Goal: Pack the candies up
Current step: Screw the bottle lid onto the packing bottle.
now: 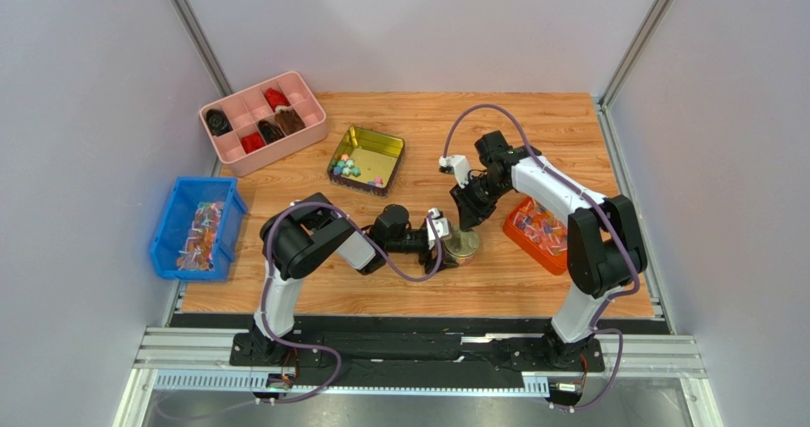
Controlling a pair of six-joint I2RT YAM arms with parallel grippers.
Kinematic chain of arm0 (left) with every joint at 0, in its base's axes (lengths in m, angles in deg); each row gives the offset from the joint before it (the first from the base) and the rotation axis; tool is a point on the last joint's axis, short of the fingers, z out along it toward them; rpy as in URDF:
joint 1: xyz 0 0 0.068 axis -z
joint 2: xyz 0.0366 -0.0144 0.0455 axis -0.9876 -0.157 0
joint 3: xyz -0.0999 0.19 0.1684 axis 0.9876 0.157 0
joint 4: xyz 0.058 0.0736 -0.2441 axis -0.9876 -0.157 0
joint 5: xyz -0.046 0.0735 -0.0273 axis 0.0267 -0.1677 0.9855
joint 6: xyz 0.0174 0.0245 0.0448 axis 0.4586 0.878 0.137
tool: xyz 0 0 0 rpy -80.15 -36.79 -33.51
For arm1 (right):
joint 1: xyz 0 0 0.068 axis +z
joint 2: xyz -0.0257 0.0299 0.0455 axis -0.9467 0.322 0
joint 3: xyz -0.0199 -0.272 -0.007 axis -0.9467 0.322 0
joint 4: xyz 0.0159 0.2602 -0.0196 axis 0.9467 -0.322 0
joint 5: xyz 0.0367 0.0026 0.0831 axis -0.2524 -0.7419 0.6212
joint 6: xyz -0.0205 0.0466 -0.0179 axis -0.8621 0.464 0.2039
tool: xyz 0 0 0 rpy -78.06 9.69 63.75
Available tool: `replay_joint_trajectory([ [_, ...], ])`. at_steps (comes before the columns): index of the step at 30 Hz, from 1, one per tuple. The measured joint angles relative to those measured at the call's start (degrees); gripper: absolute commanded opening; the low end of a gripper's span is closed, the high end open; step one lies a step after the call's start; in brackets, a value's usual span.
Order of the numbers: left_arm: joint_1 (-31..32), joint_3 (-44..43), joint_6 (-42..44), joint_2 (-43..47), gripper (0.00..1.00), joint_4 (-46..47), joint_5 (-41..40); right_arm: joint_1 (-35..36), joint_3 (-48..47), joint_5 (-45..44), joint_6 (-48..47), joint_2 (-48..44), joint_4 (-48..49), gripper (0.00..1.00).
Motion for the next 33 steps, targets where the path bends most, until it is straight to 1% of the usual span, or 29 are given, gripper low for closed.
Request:
replay_joint_trajectory([
  [5, 0.07, 0.00, -0.04, 0.00, 0.00, -0.09, 0.61, -0.20, 3.15, -1.42, -0.04, -3.08, 0.72, 0.27],
  [8, 0.04, 0.00, 0.00, 0.02, 0.00, -0.28, 0.31, -0.35, 4.04, -2.62, 0.00, -4.39, -0.17, 0.30],
  [11, -0.52, 0.00, 0.04, 0.66, 0.00, -1.42, -1.22, -0.35, 3.96, -3.34, 0.09, -5.86, -2.80, 0.38],
  [12, -0.81, 0.00, 0.04, 1.07, 0.00, -2.14, -1.88, -0.35, 3.82, -3.50, 0.17, -6.34, -3.52, 0.45],
  [14, -1.42, 0.00, -0.09, 1.95, 0.00, -3.72, -2.86, -0.35, 2.99, -3.91, 0.17, -7.41, -5.01, 0.53],
  [15, -1.84, 0.00, -0.26, 2.47, 0.00, -4.83, -3.10, -0.35, 2.34, -4.13, 0.24, -7.80, -5.40, 0.60],
  [18, -2.54, 0.00, -0.48, 3.91, 0.00, -7.80, -3.45, -0.35, -1.16, -5.09, 0.00, -8.50, -6.64, 0.70],
  [26, -3.23, 1.05, 0.11, 7.02, 0.00, -12.98, -5.40, -0.35, -8.35, -6.64, -0.22, -9.75, -7.48, 0.73],
  [27, -3.26, 1.05, 0.11, 7.23, 0.00, -13.38, -5.81, -0.35, -8.90, -6.67, -0.20, -9.75, -7.52, 0.76],
  [30, -3.26, 1.05, 0.04, 7.69, 0.00, -14.36, -7.02, -0.35, -9.62, -6.82, -0.22, -9.77, -7.74, 0.78],
  [31, -3.30, 1.05, -0.02, 7.80, 0.05, -14.62, -7.34, -0.35, -9.68, -6.86, -0.22, -9.81, -7.85, 0.80],
  [32, -3.37, 1.05, -0.04, 7.89, 0.12, -14.78, -7.76, -0.35, -9.68, -6.97, -0.22, -9.86, -7.98, 0.81],
  [33, -3.41, 1.05, -0.07, 7.98, 0.32, -14.93, -8.15, -0.35, -9.68, -7.06, -0.22, -9.92, -8.22, 0.81],
])
